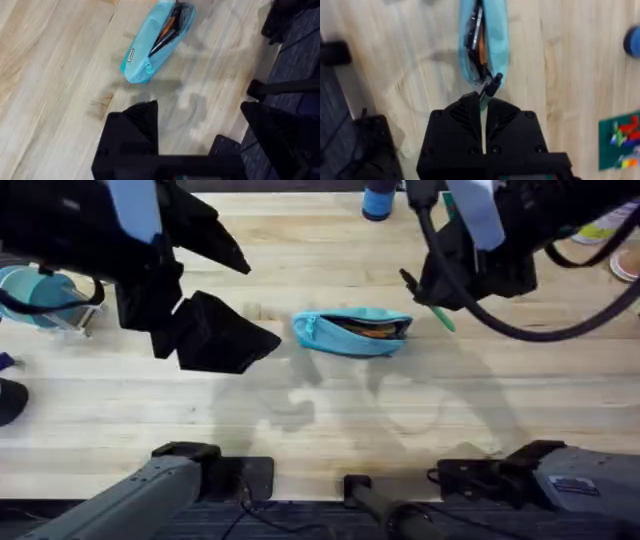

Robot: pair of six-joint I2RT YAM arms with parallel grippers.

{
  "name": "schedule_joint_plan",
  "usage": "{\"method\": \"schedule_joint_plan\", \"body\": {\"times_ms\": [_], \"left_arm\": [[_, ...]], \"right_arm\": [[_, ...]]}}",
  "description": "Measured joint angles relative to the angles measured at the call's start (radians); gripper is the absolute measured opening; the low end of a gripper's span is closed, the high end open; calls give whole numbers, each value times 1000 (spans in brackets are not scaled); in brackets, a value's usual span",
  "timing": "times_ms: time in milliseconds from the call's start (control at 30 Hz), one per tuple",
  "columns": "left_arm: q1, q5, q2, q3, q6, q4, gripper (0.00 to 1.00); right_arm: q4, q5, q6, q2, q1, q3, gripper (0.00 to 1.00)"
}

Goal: Unzip the bag, pick up the pens from the table one at a time and place them inside, then zip the bag closed.

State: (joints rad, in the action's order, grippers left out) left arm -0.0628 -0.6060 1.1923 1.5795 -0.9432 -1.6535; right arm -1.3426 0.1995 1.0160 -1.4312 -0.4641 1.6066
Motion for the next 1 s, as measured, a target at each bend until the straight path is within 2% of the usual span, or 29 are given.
{"method": "schedule_joint_plan", "body": {"times_ms": [200,600,1000], "left_arm": [[0,0,0,0,0,0,993],[0,0,0,0,0,0,993],[0,0,0,0,0,0,993]], "right_arm": [[11,25,80,-84,0,0,33],[130,31,110,-323,-32,0,34],[131,32,144,-412,-96,-1,33]]}}
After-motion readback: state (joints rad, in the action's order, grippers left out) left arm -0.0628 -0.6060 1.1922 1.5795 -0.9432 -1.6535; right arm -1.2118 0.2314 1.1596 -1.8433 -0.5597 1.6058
